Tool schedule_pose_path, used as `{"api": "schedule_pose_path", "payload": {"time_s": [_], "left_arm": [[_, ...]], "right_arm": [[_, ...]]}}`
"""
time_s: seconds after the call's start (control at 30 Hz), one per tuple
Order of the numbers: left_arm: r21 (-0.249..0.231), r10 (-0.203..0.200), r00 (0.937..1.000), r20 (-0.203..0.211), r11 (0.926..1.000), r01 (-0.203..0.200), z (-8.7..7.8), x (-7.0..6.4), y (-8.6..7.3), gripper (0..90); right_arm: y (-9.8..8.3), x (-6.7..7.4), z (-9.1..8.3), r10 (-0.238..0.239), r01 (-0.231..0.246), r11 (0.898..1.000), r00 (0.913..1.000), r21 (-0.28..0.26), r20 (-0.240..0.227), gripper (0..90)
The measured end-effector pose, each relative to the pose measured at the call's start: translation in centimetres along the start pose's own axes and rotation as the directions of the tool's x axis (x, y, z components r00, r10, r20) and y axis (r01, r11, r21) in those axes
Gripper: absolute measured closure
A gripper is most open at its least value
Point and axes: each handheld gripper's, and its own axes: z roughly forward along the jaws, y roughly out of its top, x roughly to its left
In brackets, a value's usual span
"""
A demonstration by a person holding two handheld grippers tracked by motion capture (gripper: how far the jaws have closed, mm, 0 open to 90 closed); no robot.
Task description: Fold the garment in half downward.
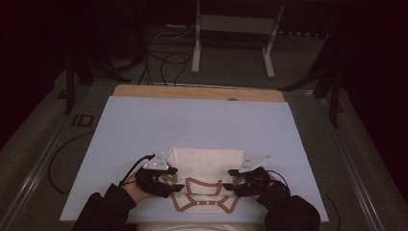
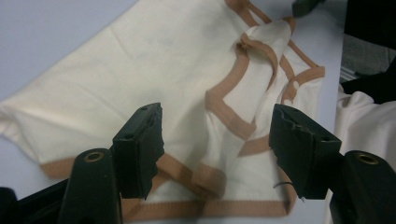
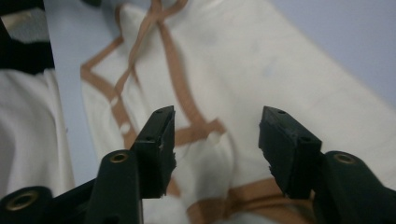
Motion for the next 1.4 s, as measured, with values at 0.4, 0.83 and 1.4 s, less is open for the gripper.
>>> {"api": "schedule_pose_path", "payload": {"time_s": [0.4,0.83,1.4], "left_arm": [[0.059,0.039,0.9992,0.007,0.9975,-0.039,2.5,0.2,0.2,53.5],[0.141,-0.021,0.9996,0.020,0.9898,0.017,4.3,1.4,-0.7,75.3],[0.100,0.009,0.9995,0.029,0.9949,-0.012,3.4,0.9,-0.5,88.1]], "right_arm": [[-0.1,-1.4,2.3,0.022,-0.017,0.996,0.9976,0.088,-0.065,61.6],[-1.1,-2.1,3.8,0.077,-0.061,0.978,0.9939,0.198,-0.078,75.1],[-0.3,-1.1,2.7,0.023,-0.011,0.985,0.9972,0.172,-0.071,89.2]]}}
